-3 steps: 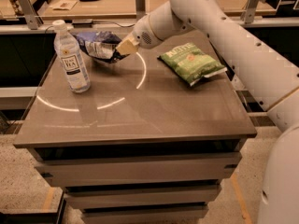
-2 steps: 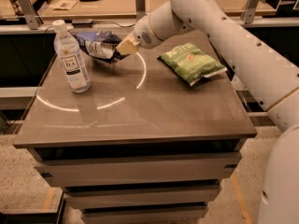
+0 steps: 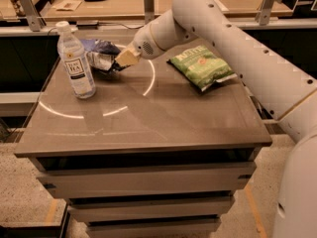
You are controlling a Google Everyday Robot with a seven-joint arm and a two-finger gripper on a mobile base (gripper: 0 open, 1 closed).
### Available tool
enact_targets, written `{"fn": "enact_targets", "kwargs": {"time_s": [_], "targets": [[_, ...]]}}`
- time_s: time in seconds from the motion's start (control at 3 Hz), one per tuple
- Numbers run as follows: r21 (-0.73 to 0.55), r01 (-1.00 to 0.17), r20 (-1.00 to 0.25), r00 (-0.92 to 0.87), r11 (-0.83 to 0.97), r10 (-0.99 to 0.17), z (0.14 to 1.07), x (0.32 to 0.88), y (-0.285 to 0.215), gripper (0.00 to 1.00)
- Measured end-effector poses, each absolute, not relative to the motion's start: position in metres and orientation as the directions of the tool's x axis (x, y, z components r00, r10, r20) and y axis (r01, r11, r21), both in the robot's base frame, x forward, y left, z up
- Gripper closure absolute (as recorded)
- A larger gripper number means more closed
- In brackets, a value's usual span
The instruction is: Move blue chip bag near blue plastic bottle
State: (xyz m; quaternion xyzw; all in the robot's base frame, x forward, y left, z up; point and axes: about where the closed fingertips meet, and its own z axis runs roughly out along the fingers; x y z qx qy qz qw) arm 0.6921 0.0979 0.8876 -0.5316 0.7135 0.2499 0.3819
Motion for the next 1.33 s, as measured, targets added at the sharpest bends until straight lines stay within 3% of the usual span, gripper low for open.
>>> {"fn": "enact_targets", "kwargs": {"time_s": [1.0,1.33], "targets": [[0.139,-0.928,-0.856,-0.288,0.347,-0.428,0.872,0.664,0.093,1.0],[0.141,-0.928,-0.857,-0.289,0.344,-0.428,0.872,0.663,0.095,0.83]]}}
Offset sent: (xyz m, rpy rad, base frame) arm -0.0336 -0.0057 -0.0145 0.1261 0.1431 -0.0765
